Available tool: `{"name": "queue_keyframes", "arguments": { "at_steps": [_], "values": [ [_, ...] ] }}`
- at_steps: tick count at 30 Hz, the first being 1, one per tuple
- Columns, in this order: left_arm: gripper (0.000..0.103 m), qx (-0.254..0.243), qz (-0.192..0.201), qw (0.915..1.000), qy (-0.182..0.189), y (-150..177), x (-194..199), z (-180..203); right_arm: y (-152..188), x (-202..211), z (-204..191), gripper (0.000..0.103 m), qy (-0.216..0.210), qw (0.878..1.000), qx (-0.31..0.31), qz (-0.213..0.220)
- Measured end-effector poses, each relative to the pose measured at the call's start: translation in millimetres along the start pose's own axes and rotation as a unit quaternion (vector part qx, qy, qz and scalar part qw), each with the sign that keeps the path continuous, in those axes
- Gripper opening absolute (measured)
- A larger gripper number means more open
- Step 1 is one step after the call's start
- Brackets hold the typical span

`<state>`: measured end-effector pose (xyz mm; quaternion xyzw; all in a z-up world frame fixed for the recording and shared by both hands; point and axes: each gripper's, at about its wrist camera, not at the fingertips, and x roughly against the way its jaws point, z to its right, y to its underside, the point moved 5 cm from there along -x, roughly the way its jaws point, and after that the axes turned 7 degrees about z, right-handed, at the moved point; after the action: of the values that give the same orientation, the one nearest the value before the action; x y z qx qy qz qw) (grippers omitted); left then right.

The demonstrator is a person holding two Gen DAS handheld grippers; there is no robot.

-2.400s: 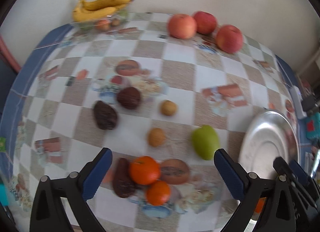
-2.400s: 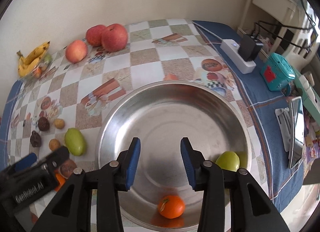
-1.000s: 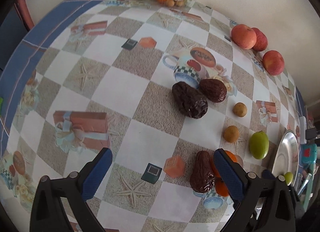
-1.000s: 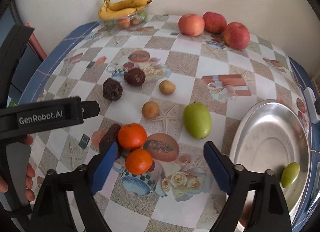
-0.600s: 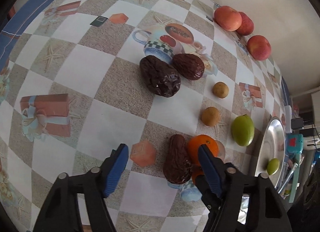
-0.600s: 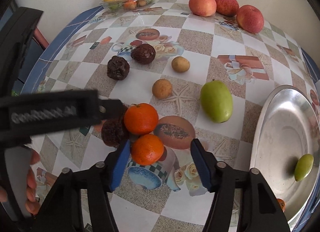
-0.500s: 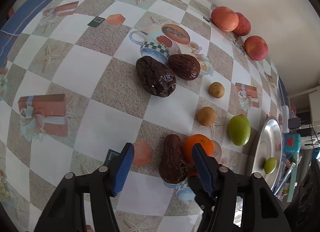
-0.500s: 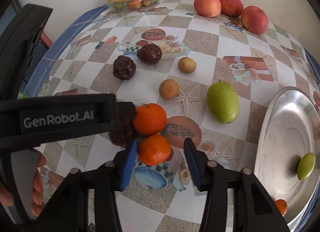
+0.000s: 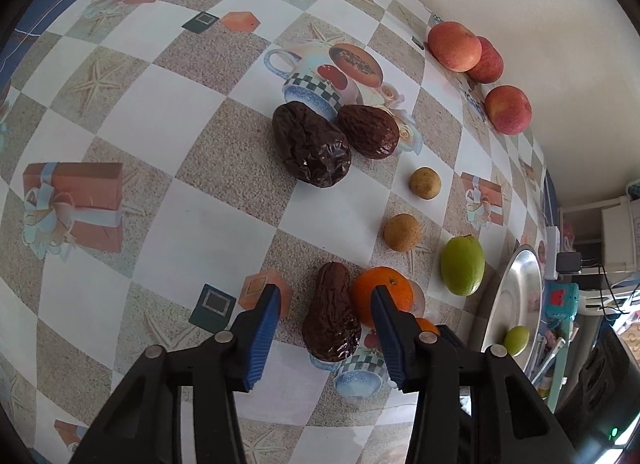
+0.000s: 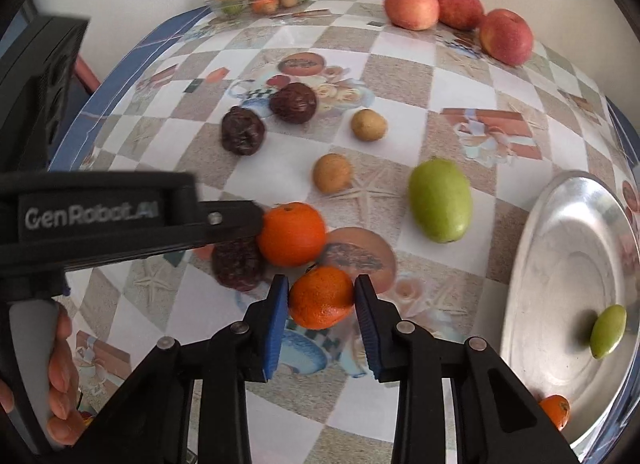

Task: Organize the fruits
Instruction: 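Grasp a tangerine with the right tool while the left tool grasps a brown date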

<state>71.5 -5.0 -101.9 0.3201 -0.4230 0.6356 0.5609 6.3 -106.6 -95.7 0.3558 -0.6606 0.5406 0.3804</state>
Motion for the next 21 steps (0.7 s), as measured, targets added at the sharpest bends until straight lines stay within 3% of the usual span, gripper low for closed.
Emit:
{"name": "queue_keyframes", "arguments": {
  "at_steps": [7, 17, 21],
  "values": [
    [0.045, 0.018, 0.008, 0.9997, -0.01, -3.1, 3.7, -9.0, -0.9, 4.3, 28.7, 0.035, 0.005, 0.999, -0.052, 0.001],
    [0.045, -0.003, -0.013, 0.9999, -0.008, 3.6, -7.8, 2.6, -1.9, 5.1, 29.2, 0.035, 0.006, 0.999, -0.051, -0.001],
    [0.027, 0.008, -0.005, 0.9999, 0.007, 1.5, -3.9, 2.0, -2.2, 5.1, 28.4, 0.035, 0.007, 0.999, -0.049, -0.002]
  ]
}}
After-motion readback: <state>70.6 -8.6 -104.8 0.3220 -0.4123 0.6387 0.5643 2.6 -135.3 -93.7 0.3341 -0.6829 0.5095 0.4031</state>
